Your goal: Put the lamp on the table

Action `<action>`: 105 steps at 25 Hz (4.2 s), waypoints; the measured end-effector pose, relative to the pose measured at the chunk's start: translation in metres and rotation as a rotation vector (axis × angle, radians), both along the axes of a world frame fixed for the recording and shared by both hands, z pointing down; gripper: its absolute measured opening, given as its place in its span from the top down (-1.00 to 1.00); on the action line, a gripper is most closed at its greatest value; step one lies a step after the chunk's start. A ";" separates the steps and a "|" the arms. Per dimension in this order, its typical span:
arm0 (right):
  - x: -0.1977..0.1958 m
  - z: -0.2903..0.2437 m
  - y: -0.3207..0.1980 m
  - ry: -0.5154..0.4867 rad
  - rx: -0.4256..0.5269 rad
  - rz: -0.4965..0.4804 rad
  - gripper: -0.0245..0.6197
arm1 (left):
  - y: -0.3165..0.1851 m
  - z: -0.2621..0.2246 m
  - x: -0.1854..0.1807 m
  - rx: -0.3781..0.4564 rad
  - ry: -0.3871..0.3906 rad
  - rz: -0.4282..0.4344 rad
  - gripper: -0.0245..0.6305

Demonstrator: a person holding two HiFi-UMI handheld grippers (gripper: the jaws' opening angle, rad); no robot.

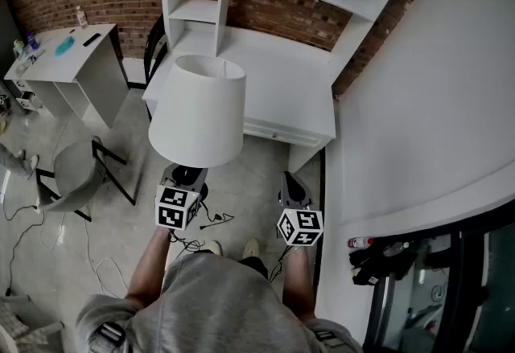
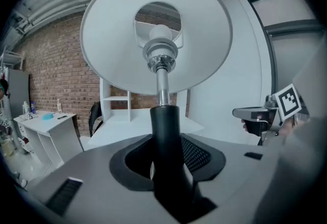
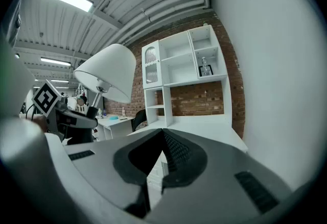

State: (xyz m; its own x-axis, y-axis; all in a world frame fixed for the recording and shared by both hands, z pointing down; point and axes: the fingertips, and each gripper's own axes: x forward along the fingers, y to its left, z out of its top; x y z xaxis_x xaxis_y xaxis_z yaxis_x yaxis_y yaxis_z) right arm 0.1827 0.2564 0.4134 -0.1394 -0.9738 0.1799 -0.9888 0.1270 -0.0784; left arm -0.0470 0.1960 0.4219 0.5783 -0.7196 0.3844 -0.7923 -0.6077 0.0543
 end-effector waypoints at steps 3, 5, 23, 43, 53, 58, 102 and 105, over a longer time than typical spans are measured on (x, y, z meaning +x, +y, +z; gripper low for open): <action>-0.001 0.000 -0.001 -0.003 -0.001 -0.003 0.85 | -0.001 0.000 0.000 -0.002 0.000 0.002 0.45; -0.002 0.001 -0.002 -0.003 -0.001 -0.004 0.85 | -0.002 0.000 0.000 -0.003 0.002 0.003 0.45; -0.008 0.005 -0.020 -0.012 -0.013 0.012 0.85 | -0.026 0.001 -0.005 -0.003 0.007 0.025 0.45; 0.090 0.016 -0.134 -0.013 -0.038 0.001 0.85 | -0.138 0.020 0.082 -0.025 0.020 -0.011 0.45; 0.124 0.021 -0.232 -0.019 -0.060 -0.157 0.85 | -0.207 0.014 0.106 -0.009 0.018 -0.160 0.45; 0.121 0.034 -0.272 -0.033 -0.084 -0.254 0.85 | -0.232 0.014 0.104 0.006 0.003 -0.245 0.45; -0.061 0.147 -0.537 -0.049 -0.218 -0.442 0.85 | -0.504 0.147 -0.029 0.048 0.038 -0.308 0.45; -0.065 0.154 -0.547 -0.045 -0.221 -0.441 0.85 | -0.515 0.161 -0.030 0.043 0.043 -0.304 0.45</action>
State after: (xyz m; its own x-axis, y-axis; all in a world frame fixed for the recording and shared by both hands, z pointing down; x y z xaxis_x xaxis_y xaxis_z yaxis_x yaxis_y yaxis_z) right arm 0.1179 -0.2906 0.5678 -0.5417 -0.7595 0.3601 -0.8398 0.5078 -0.1923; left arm -0.0768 -0.3192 0.5830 0.3492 -0.8772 0.3296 -0.9357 -0.3456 0.0715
